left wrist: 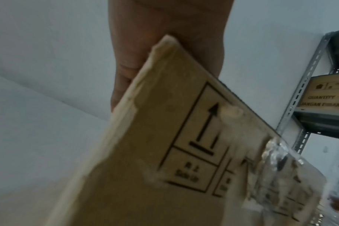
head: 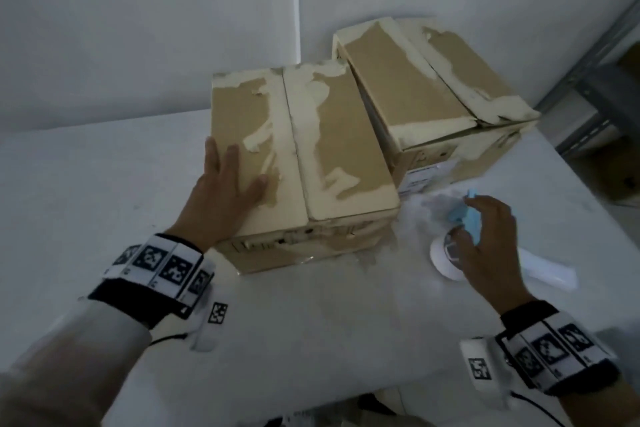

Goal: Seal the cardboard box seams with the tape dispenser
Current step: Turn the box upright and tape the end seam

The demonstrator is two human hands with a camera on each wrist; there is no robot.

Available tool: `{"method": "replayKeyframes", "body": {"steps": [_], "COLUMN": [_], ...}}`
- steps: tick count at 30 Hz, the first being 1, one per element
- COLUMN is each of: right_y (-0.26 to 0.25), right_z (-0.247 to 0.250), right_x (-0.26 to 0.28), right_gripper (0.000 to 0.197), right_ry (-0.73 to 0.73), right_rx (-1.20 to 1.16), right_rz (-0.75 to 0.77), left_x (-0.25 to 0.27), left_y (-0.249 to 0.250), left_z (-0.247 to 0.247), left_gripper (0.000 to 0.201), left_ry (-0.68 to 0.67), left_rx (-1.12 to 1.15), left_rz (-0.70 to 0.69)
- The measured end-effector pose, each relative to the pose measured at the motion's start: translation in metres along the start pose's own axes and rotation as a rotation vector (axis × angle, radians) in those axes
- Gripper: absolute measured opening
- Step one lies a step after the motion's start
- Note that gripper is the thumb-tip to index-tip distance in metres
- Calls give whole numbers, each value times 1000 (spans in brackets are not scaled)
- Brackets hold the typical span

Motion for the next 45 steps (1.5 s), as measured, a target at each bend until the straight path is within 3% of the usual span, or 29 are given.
{"method": "replayKeyframes", "body": {"steps": [5, 9, 15, 18, 22, 29, 35, 38, 41, 45], "right_y": [96, 115, 138, 148, 153, 139, 108, 78, 37, -6], "right_z": [-1, -8, -14, -17, -15, -18, 17, 27, 31, 37], "right_x": [4, -6, -14, -8, -6, 0, 2, -4, -6, -12], "right_gripper": [58, 72, 78, 84, 90, 76, 77, 66, 52, 40], "right_ry": [-246, -332, -598, -692, -589, -490, -222, -249, -275, -208], "right_rx": [359, 525, 417, 329, 428, 265, -50, -248, -599, -618], "right_rz": [-173, -59, -126, -115, -31, 15, 106, 60, 63, 114], "left_x": [-1, 5, 10, 11, 13, 18, 18, 20, 23, 27], "left_y": [0, 23, 35, 36, 37, 44, 46, 47, 49, 52], "left_z": [1, -8, -30, -34, -36, -33, -35, -35, -34, -25], "left_gripper": [71, 52, 57, 58, 55, 51, 52, 45, 41, 40], "left_ry": [46, 108, 76, 120, 178, 234, 259, 264, 276, 255], "left_rx": [-65, -225, -304, -297, -288, -284, -254, -246, -213, -176], "left_rz": [12, -38, 140, 148, 130, 138, 159, 137, 114, 70]}}
Point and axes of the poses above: each hand's wrist, its own x-axis away from the middle knuckle, its own z-axis out of the back of the hand, y = z × x, the point moved 8 cm from there along -x, towards the middle knuckle, and after that the axes turned 10 degrees about x, right-handed, at the moved point
